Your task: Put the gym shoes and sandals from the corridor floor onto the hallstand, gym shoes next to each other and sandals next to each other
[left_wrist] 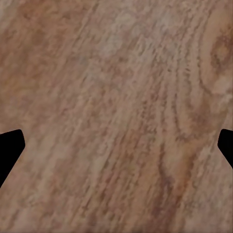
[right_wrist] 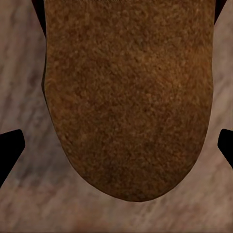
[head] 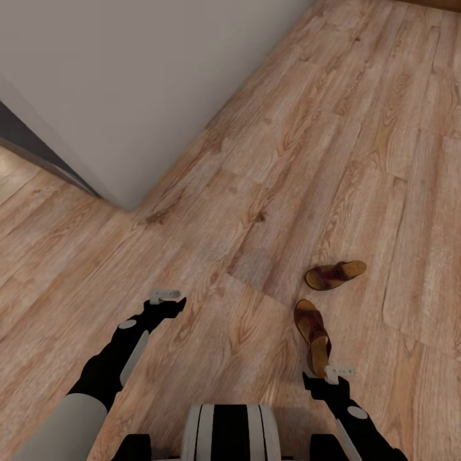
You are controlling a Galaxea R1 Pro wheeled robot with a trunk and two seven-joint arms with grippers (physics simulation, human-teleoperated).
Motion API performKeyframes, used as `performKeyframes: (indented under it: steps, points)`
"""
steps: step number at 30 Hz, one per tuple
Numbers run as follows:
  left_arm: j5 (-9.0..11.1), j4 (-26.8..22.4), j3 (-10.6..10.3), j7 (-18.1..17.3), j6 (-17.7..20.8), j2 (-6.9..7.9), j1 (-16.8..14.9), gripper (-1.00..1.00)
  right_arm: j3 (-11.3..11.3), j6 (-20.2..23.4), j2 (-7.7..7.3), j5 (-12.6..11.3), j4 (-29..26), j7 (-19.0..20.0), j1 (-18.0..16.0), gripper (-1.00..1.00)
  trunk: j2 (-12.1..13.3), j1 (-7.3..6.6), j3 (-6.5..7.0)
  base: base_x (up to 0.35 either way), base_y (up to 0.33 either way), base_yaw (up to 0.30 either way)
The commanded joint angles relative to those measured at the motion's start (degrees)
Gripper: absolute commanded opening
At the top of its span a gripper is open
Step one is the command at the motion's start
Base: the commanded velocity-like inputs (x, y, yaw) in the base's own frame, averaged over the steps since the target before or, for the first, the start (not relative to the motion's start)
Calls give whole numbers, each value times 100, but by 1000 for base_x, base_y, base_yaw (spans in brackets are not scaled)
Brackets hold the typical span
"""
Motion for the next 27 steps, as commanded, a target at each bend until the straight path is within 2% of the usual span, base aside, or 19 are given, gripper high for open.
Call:
performKeyframes:
  steps: [1, 11, 24, 25, 27]
  points:
    - [60, -6, -11, 4, 33, 5, -1, 100, -2, 13, 0, -27, -7, 0, 0, 100, -1, -1, -3, 0, 0, 0]
    - [60, -7, -11, 4, 26, 2, -1, 100, -9, 15, -5, -28, -12, -1, 0, 100, -1, -1, -4, 0, 0, 0]
    - [60, -9, -11, 4, 16, -2, -1, 100, -21, 20, -9, -30, -174, 2, 0, 100, -1, -1, -4, 74, 0, 0]
    - [60, -9, -11, 6, 16, -2, -1, 100, -21, 21, -9, -29, -182, 2, 0, -100, -1, -1, -4, 9, 0, 0]
    - [60, -9, -11, 7, 16, -2, -1, 100, -21, 21, -9, -32, -182, 3, 0, -100, -1, -1, -4, 5, 0, 0]
